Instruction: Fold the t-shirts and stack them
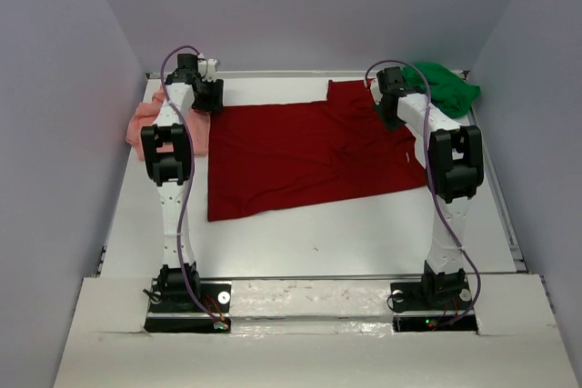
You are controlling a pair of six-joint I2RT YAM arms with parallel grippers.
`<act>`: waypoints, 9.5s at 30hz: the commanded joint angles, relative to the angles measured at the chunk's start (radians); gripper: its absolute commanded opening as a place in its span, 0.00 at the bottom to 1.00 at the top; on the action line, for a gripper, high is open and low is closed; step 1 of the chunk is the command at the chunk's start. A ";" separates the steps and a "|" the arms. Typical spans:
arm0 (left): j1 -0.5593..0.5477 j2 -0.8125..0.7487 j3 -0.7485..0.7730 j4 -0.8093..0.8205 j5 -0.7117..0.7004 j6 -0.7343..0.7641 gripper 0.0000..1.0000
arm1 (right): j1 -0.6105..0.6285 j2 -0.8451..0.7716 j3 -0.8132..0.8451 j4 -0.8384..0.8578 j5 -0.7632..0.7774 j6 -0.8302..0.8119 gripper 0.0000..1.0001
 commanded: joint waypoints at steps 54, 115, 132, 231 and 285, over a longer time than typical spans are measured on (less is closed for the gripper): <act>-0.069 -0.240 -0.272 0.009 -0.128 0.028 0.00 | -0.050 0.406 0.612 0.112 -0.128 -0.007 0.50; -0.095 -0.369 -0.134 -0.054 -0.076 0.050 0.00 | -0.069 0.179 0.468 0.129 -0.159 -0.085 0.00; -0.093 -0.524 -0.289 -0.056 -0.100 0.091 0.00 | -0.069 -0.016 0.204 0.126 -0.121 -0.110 0.00; -0.291 -0.818 -0.942 -0.142 -0.404 0.205 0.00 | -0.069 -0.106 -0.198 -0.090 -0.106 -0.130 0.52; -0.409 -0.694 -1.093 -0.076 -0.646 0.097 0.47 | -0.087 -0.352 -0.067 -0.172 0.025 -0.228 0.83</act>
